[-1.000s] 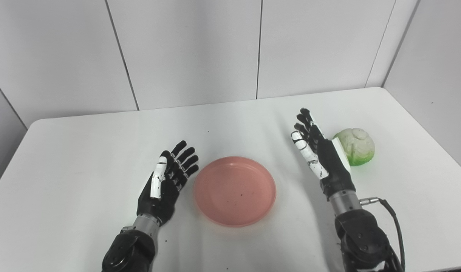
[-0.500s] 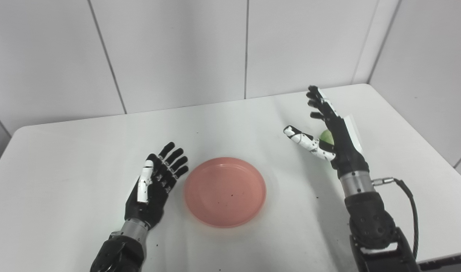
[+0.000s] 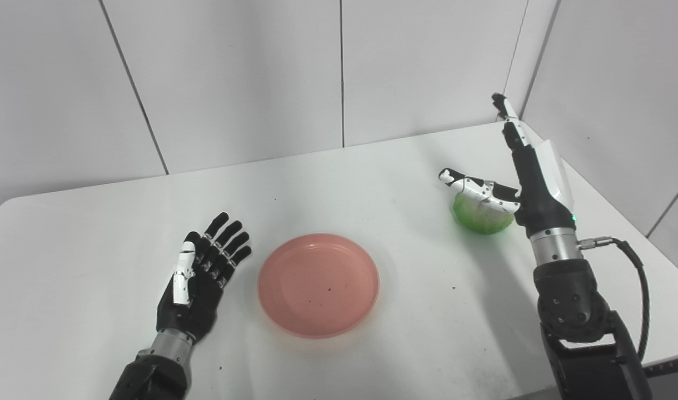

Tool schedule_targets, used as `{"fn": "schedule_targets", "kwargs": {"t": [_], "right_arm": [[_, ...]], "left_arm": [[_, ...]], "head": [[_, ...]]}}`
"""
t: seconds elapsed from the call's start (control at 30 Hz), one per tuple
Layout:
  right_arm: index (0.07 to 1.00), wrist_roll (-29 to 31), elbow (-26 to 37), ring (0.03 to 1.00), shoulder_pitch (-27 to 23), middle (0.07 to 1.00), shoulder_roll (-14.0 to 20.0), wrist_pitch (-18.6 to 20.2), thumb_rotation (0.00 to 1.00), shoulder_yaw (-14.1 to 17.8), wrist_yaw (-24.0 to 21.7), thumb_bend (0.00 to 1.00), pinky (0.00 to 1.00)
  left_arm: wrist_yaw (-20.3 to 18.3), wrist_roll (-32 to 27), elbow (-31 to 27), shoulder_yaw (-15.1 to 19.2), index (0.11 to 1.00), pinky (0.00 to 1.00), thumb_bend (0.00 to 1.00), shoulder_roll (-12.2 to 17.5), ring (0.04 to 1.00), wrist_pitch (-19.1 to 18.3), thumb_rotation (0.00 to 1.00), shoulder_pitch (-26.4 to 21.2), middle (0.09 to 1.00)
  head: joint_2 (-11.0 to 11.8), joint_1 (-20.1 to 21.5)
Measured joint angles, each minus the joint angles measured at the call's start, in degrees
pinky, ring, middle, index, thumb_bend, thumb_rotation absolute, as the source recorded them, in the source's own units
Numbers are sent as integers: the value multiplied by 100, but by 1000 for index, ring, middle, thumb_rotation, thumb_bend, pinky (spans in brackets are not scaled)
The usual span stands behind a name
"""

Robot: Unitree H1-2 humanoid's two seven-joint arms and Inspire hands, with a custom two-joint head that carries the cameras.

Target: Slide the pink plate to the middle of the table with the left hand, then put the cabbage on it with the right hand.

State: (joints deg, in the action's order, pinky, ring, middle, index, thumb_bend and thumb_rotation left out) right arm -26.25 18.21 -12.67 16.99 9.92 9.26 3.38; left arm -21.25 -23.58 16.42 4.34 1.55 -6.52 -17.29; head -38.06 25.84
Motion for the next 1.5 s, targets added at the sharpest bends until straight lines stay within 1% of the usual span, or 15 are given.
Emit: {"fn": "schedule_targets", "kwargs": {"t": [0.1,0.23,0.37,0.5,0.6,0.77,0.93,1.03,1.13,1.37,1.5], "right_arm": [[995,-138,0,953,93,976,143,76,622,134,-2,967,884],[1000,-79,-16,950,225,981,236,153,615,415,-4,982,867],[1000,-69,-251,942,255,977,291,232,614,506,-3,990,858],[1000,-70,-468,953,257,982,290,230,618,467,5,1000,882],[1000,-55,-783,959,259,984,287,222,601,427,48,1000,892],[1000,31,-1127,953,245,986,264,183,577,347,208,1000,878],[1000,129,-1666,951,172,989,269,87,606,206,229,1000,871],[1000,275,-2020,962,102,991,280,76,600,186,225,1000,883],[1000,467,-2407,967,11,990,304,-15,598,188,228,1000,892],[1000,659,-2984,984,-117,1000,307,-262,598,154,369,1000,910],[1000,739,-3136,967,-244,994,311,-328,604,90,416,1000,891]], "left_arm": [[-17,-2,39,37,870,877,402,22,871,42,1000,-14,877],[-34,-6,87,54,866,868,398,72,865,78,1000,-23,872],[-71,-13,119,61,869,872,400,99,865,80,1000,-33,874],[-84,-97,97,80,871,866,396,101,865,73,1000,-42,876],[-103,-139,90,81,873,870,400,119,866,54,1000,-42,876],[-171,-238,124,88,875,871,402,165,867,44,1000,-49,878],[-256,-257,177,83,875,867,405,218,864,45,1000,-68,879],[-255,-256,183,84,875,870,400,228,866,46,1000,-70,878],[-254,-253,183,83,875,866,400,231,865,46,1000,-69,878],[-253,-252,184,89,876,874,398,235,868,47,1000,-69,880],[-254,-250,183,84,873,870,401,246,863,52,1000,-66,875]], "head": [[9,9],[26,26],[18,53],[18,105],[-9,184],[-9,202],[-26,185],[-26,176],[-35,176],[-53,167],[-62,158]]}}
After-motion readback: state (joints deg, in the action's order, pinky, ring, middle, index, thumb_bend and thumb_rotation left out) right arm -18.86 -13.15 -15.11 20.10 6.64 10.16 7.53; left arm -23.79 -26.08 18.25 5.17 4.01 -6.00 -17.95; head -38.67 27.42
